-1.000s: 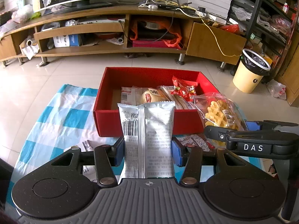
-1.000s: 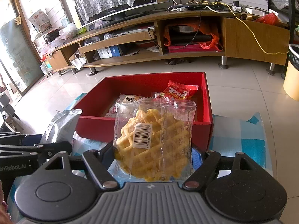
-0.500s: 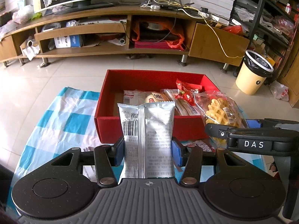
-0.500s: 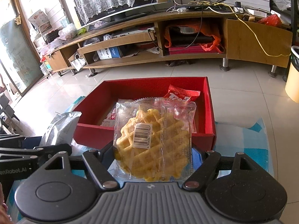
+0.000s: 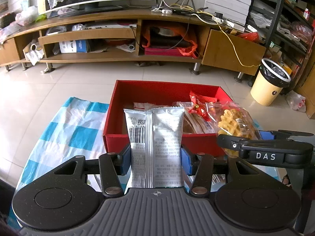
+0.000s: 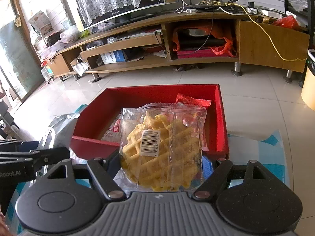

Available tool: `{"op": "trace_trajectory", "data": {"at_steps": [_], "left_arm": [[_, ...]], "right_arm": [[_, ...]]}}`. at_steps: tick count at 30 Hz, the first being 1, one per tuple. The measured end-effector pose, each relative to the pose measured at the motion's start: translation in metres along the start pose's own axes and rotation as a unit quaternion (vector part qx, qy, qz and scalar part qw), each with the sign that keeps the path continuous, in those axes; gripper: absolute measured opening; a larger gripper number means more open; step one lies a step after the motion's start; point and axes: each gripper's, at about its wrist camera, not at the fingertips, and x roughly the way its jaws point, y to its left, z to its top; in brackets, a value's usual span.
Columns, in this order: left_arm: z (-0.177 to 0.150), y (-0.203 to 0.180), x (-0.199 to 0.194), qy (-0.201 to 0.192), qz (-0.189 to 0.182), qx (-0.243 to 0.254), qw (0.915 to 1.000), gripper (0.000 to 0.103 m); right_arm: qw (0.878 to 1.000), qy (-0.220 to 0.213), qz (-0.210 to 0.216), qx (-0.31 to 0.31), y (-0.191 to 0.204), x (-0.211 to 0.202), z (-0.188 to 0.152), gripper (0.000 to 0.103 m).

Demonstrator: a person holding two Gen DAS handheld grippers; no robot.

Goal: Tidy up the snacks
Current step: 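Carry the white bar packet and waffle packet over the red box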

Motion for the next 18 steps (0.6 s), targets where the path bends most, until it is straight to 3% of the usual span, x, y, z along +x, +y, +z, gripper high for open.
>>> {"op": "trace_trajectory", "data": {"at_steps": [18], "left_arm": [[0.038, -0.018, 0.030, -0.018, 0.009, 0.025, 0.9995, 0.058]], "right_arm": [[1.000, -0.020, -0.014, 0.009, -0.013, 0.019, 0.019, 0.077]]}}
